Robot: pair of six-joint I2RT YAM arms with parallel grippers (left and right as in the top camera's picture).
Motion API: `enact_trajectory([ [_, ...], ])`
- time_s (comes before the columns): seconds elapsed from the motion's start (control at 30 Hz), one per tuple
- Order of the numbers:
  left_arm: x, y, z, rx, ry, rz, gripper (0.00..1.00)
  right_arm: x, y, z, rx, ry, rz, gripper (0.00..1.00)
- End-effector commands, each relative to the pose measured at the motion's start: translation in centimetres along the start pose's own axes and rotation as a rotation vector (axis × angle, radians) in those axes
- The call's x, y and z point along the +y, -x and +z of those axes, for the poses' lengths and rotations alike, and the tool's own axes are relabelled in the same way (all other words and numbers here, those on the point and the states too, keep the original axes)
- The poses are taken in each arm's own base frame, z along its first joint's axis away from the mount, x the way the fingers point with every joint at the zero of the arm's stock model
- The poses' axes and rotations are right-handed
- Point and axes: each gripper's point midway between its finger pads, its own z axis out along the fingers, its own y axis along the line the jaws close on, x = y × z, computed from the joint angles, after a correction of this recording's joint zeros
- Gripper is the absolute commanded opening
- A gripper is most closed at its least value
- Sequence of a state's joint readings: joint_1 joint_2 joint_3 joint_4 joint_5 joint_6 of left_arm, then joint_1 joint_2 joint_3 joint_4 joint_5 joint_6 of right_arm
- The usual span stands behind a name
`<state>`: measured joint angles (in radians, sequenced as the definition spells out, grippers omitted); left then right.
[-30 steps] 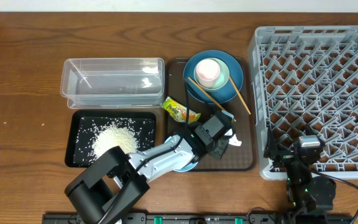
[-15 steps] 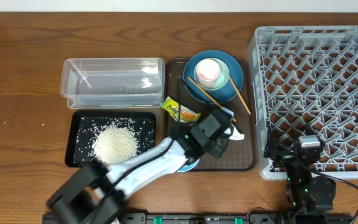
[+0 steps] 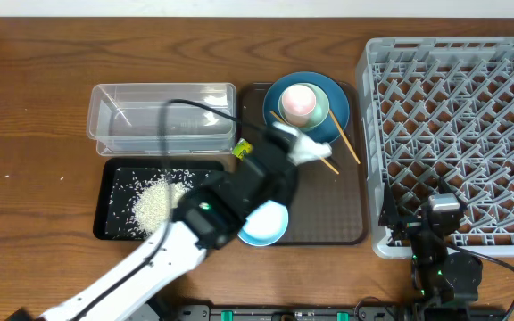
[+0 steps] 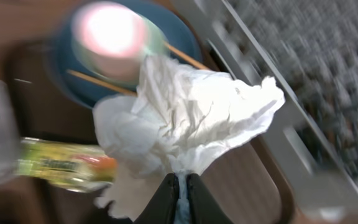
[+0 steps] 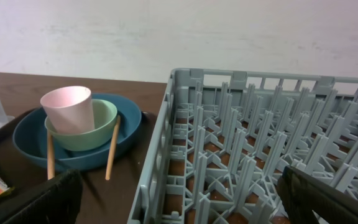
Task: Sort waste into correct bins and load items into the dishwasher rack
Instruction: 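Carry the tissue with the left gripper over the clear plastic container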
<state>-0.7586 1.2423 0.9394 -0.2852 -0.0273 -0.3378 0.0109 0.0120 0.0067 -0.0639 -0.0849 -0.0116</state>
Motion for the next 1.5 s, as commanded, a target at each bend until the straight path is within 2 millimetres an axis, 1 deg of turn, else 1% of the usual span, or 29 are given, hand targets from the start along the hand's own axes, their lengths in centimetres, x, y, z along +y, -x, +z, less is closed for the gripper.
enact_trajectory([
  [0.0, 4.2, 2.6, -1.1, -0.081, 0.091, -0.16, 0.09, 0.1, -0.1, 0.0, 0.004, 0.003, -0.005, 0.99],
  [0.17, 11.1, 4.2, -1.7, -0.133, 0.233, -0.294, 0.1, 0.1, -0.1, 0.0, 0.004, 0.003, -0.005, 0.99],
  [0.27, 14.3, 5.0, -2.1, -0.166, 0.284, -0.343, 0.1, 0.1, -0.1, 0.0, 0.004, 0.003, -0.005, 0.99],
  [0.37, 16.7, 6.2, -2.4, -0.212, 0.326, -0.343, 0.1, 0.1, -0.1, 0.0, 0.004, 0.003, -0.005, 0.99],
  [0.4, 17.1, 6.4, -2.4, -0.221, 0.333, -0.336, 0.1, 0.1, -0.1, 0.0, 0.004, 0.003, -0.005, 0.99],
  [0.47, 18.3, 7.0, -2.0, -0.24, 0.352, -0.326, 0.1, 0.1, -0.1, 0.0, 0.004, 0.003, -0.005, 0.99],
  [0.53, 19.2, 6.9, -1.4, -0.24, 0.367, -0.331, 0.1, 0.1, -0.1, 0.0, 0.004, 0.003, -0.005, 0.99],
  [0.63, 20.2, 6.4, 0.2, -0.217, 0.381, -0.336, 0.1, 0.1, -0.1, 0.0, 0.004, 0.003, -0.005, 0.99],
  [0.77, 21.4, 5.2, 3.2, -0.17, 0.394, -0.307, 0.1, 0.1, -0.1, 0.0, 0.004, 0.003, -0.005, 0.99],
  [0.87, 22.1, 4.3, 5.0, -0.14, 0.402, -0.289, 0.1, 0.1, -0.1, 0.0, 0.004, 0.003, -0.005, 0.99],
  [0.93, 22.4, 3.6, 5.8, -0.12, 0.407, -0.292, 0.1, 0.1, -0.1, 0.0, 0.004, 0.003, -0.005, 0.99],
  [1.0, 22.6, 3.0, 6.2, -0.098, 0.412, -0.295, 0.1, 0.1, -0.1, 0.0, 0.004, 0.003, -0.005, 0.99],
  [1.2, 22.6, 1.4, 6.2, -0.037, 0.425, -0.302, 0.1, 0.1, -0.1, 0.0, 0.004, 0.003, -0.005, 0.99],
  [1.33, 22.7, 0.0, 6.1, 0.021, 0.437, -0.309, 0.1, 0.1, -0.1, 0.0, 0.004, 0.003, -0.005, 0.99],
  [1.47, 22.7, -0.6, 6.0, 0.046, 0.442, -0.308, 0.1, 0.1, -0.1, 0.0, 0.004, 0.003, -0.005, 0.99],
])
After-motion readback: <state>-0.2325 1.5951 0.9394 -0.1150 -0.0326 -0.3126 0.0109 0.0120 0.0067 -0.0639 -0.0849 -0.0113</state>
